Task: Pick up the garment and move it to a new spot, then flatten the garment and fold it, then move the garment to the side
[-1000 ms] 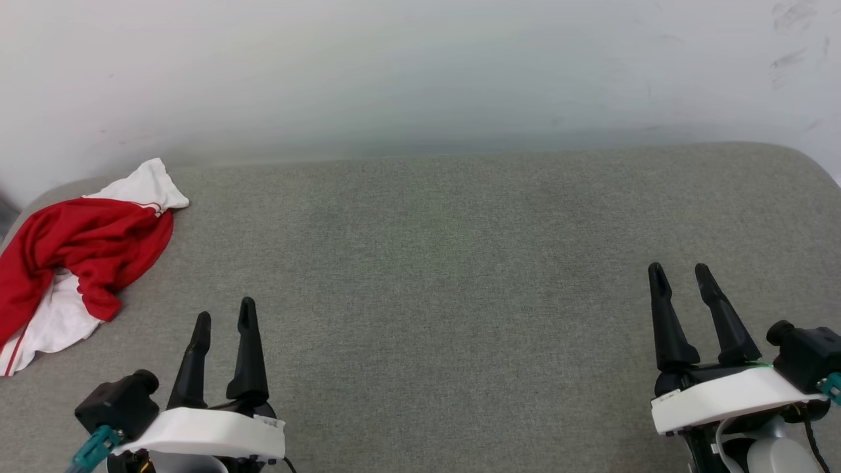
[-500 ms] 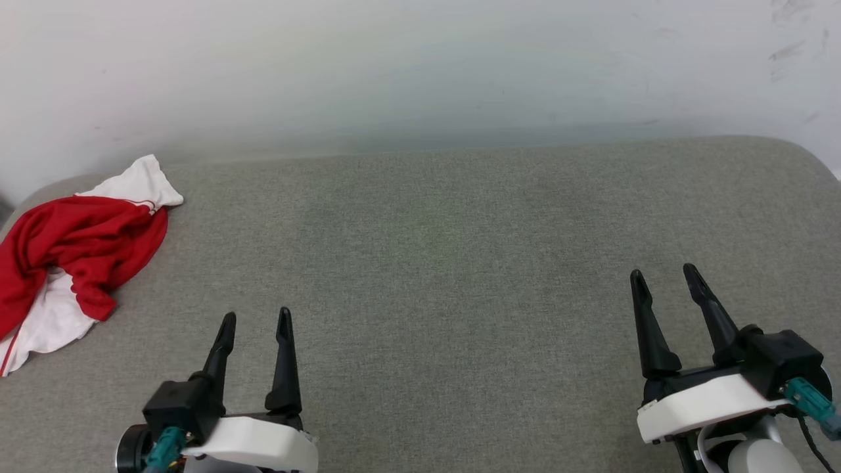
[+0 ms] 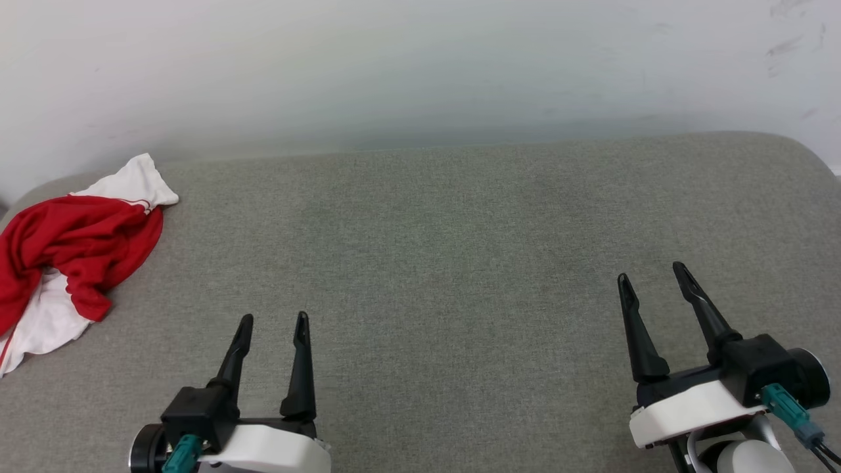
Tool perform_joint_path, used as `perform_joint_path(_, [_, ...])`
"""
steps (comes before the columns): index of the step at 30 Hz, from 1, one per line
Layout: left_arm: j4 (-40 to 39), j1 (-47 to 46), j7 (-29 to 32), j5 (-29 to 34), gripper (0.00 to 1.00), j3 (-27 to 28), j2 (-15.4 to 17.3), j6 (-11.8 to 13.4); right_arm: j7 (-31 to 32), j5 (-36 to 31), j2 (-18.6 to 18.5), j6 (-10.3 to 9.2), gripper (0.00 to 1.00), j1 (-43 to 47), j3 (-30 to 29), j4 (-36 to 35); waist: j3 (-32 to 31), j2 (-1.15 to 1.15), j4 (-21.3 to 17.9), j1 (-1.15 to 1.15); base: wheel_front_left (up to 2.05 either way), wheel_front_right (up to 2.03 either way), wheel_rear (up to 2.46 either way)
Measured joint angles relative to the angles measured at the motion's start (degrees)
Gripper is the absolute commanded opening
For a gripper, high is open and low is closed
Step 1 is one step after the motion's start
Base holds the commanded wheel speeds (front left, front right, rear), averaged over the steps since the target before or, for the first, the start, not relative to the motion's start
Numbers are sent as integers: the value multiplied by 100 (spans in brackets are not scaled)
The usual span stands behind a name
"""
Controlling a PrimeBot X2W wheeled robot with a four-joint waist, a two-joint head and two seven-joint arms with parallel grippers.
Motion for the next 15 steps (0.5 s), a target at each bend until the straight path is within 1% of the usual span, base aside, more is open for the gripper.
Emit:
perform_joint_path(3, [-54,57,-32,-36,100,244,-155,-252,-34,22,0,0,100,1,-3,-13,10,0,-4,0,0,0,0])
perform_joint_path(8, [-125,165,-92,86,100,666,-414,-745,-89,307,0,1,100,2,-27,-18,19,0,-13,0,0,0,0])
perform_joint_path(12, [-122,236,-136,142,100,991,-593,-1193,-146,530,0,1,100,4,-33,63,12,0,-29,0,0,0,0])
perform_joint_path(15, [-85,305,-171,280,100,1188,-679,-1427,-163,725,0,1,100,7,-14,179,1,0,-44,0,0,0,0])
